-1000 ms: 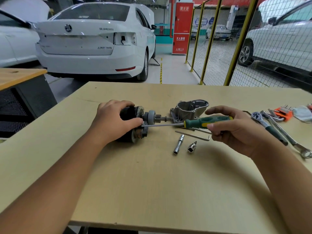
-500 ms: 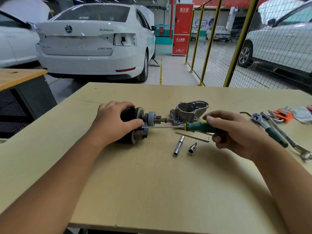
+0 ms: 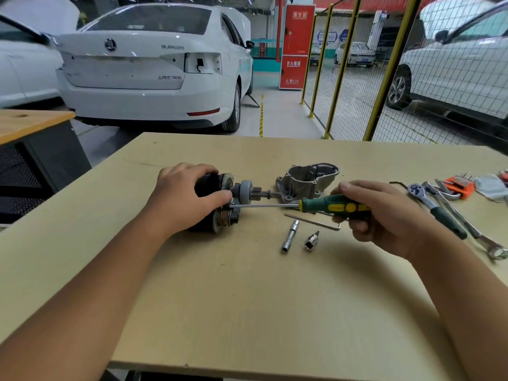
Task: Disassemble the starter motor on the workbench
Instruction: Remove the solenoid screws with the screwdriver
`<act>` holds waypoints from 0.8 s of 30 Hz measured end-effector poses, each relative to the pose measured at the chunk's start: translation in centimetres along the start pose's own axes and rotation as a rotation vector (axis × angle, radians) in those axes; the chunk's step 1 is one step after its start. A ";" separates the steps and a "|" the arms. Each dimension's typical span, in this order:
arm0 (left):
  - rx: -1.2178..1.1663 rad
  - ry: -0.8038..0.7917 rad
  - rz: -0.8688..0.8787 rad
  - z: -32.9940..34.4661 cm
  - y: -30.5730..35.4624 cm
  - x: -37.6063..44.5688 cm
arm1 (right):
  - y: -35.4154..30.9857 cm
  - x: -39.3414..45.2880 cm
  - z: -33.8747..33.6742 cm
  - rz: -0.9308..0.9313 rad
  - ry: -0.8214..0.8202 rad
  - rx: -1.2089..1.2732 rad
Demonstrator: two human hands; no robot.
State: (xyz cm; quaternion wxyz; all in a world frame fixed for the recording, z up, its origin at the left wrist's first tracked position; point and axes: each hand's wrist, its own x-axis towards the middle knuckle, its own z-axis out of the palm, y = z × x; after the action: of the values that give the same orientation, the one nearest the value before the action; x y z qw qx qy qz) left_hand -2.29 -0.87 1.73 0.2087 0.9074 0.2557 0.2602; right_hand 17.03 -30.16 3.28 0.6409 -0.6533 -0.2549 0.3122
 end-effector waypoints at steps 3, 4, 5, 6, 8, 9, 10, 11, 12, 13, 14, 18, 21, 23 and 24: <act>-0.060 -0.034 0.018 -0.4 -0.5 0.1 | 0.0 0.1 -0.3 -0.086 -0.034 0.076; -0.075 -0.054 0.023 -0.7 -0.7 0.2 | 0.0 0.1 -0.4 -0.098 -0.035 0.081; -0.078 -0.073 0.032 -1.0 -0.9 0.2 | 0.1 0.0 -0.4 -0.090 -0.040 0.075; -0.071 -0.089 0.044 -1.2 -1.1 0.1 | 0.0 -0.1 -0.3 -0.062 -0.048 0.061; -0.065 -0.118 0.062 -1.5 -1.2 0.0 | -0.2 -0.4 0.1 0.023 -0.056 -0.021; -0.067 -0.133 0.068 -1.7 -1.2 -0.1 | -0.2 -0.5 0.2 0.059 -0.037 -0.069; -0.069 -0.150 0.077 -2.0 -1.1 -0.2 | -0.2 -0.4 0.3 0.072 -0.018 -0.093; -0.071 -0.177 0.092 -2.4 -1.1 -0.3 | -0.2 -0.4 0.2 0.064 -0.012 -0.085; -0.073 -0.214 0.115 -2.8 -1.2 -0.4 | -0.2 -0.3 0.1 0.038 -0.016 -0.057; -0.078 -0.255 0.146 -3.2 -1.3 -0.5 | -0.2 -0.3 0.0 0.008 -0.023 -0.028; -0.084 -0.295 0.179 -3.6 -1.5 -0.6 | -0.2 -0.3 -0.1 -0.024 -0.025 -0.011; 0.025 -0.380 0.266 -3.7 -1.2 -1.0 | -0.1 -0.3 -0.1 -0.037 -0.057 -0.004; 0.088 -0.386 0.297 -3.4 -0.7 -1.1 | -0.1 -0.3 0.0 0.081 -0.013 -0.184; 0.103 -0.400 0.292 -3.5 -0.6 -1.1 | -0.2 -0.2 -0.2 0.061 -0.032 -0.167; 0.109 -0.404 0.292 -3.5 -0.5 -1.2 | -0.1 -0.1 -0.4 0.019 -0.052 -0.124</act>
State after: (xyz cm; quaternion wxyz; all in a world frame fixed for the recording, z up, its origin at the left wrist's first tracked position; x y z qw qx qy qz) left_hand -5.33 -0.27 3.73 0.1668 0.9782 0.0888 0.0867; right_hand 17.27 -30.55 3.41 0.5894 -0.6857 -0.2842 0.3189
